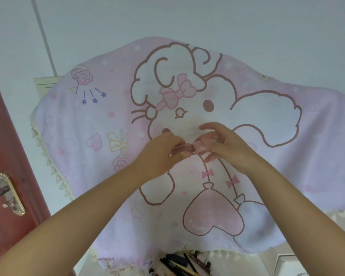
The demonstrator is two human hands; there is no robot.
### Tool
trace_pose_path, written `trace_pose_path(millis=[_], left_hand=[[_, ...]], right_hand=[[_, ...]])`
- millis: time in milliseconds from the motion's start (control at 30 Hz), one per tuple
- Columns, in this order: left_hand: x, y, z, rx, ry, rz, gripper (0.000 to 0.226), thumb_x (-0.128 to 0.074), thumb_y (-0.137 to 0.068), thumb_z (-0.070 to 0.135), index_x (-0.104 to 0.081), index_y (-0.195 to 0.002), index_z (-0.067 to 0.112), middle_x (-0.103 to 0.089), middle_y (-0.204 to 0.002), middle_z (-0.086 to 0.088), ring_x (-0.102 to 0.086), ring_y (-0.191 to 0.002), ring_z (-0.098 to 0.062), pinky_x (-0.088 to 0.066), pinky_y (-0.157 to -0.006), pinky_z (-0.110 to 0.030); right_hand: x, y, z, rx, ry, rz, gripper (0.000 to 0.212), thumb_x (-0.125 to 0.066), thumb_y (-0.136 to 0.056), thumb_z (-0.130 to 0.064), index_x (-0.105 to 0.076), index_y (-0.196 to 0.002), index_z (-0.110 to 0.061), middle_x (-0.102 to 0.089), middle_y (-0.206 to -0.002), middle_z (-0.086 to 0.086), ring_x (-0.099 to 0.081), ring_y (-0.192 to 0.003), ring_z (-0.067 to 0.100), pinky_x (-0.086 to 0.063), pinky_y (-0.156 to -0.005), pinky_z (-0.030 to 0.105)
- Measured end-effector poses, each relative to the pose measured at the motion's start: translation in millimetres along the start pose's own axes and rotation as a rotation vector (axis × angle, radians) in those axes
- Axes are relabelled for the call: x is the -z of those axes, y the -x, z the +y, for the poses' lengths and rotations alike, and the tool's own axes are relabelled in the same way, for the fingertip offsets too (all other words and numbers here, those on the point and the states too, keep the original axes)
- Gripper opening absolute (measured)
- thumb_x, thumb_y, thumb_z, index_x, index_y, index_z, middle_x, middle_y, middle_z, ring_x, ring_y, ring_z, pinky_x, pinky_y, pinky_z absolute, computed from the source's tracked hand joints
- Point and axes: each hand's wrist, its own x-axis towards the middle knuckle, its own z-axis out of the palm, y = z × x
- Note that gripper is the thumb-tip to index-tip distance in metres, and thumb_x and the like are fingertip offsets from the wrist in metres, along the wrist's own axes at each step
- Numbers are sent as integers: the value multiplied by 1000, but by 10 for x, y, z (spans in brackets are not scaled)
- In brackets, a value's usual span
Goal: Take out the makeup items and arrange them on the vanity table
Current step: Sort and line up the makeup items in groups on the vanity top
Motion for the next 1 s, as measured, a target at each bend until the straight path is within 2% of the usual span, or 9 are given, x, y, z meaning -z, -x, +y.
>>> trace_pose_path(millis=[67, 133, 233, 333, 467, 533, 633, 833, 1000], left_hand=[[-28, 17, 10, -4, -38, 44, 25, -55, -86, 35, -59, -87, 11, -36, -70, 10, -38, -70, -10, -26, -58, -17], [-55, 38, 3, -23, -69, 63, 28, -55, -85, 37, -60, -95, 11, -37, -75, 9, -37, -70, -10, -22, -59, -17], [-58, 45, -24, -12, -83, 56, 29, -54, -86, 39, -60, -97, 13, -36, -74, 10, -38, -71, -9, -24, -60, -17], [-30, 25, -44, 22, -45, 73, 27, -56, -84, 37, -60, -93, 12, -33, -68, 13, -39, -69, -10, -28, -56, -14], [-24, 57, -66, 37, -44, 129, 26, -60, -82, 37, -63, -95, 14, -39, -71, 13, -41, -68, -10, -28, -56, -10], [-26, 85, -74, 37, -54, 168, 26, -62, -81, 35, -64, -95, 14, -49, -78, 7, -42, -69, -9, -28, -58, -15], [-7, 128, -88, 34, -92, 202, 26, -64, -80, 32, -65, -97, 13, -59, -86, -2, -43, -71, -11, -30, -66, -18], [124, 200, -153, 83, -141, 185, 27, -64, -80, 32, -66, -100, 15, -62, -90, -3, -54, -78, -17, -35, -67, -19], [204, 262, -182, 213, -22, 106, 21, -65, -79, 33, -67, -94, 19, -63, -88, -1, -57, -76, -14, -45, -72, -23]], right_hand=[[9, -16, 1, -126, 54, 2, 26, -45, -92, -33, -60, -87, -13, -64, -59, -4, -58, -45, 10, -45, -41, 19], [13, -12, 34, -136, 99, -16, 33, -42, -93, -32, -60, -74, -12, -61, -48, -3, -52, -39, 10, -40, -39, 19], [23, 9, 65, 7, 150, -35, 18, -50, -90, -14, -60, -80, -24, -62, -62, -4, -55, -50, 8, -46, -51, 18], [45, 1, 85, 96, 95, -60, 29, -53, -86, 1, -58, -88, -27, -63, -81, 2, -61, -62, 5, -50, -63, 16], [-9, -36, 36, -22, 42, -21, 11, -49, -90, -23, -56, -98, -26, -64, -74, -2, -62, -55, 8, -53, -56, 19], [-61, -53, -15, -156, 109, -24, 28, -38, -92, -40, -61, -85, -25, -61, -55, -3, -54, -40, 8, -47, -45, 18], [-139, -76, -65, -188, 232, -40, 52, -36, -94, -40, -61, -51, -27, -55, -38, -5, -42, -30, 5, -40, -45, 18], [-227, -154, -82, 64, 343, -29, 9, -47, -93, -19, -52, -87, -25, -59, -60, -6, -53, -43, -3, -44, -49, 8], [-271, -146, -95, 351, 579, -57, 17, -53, -88, -8, -57, -105, -10, -56, -84, -4, -55, -75, 9, -45, -68, 9]])
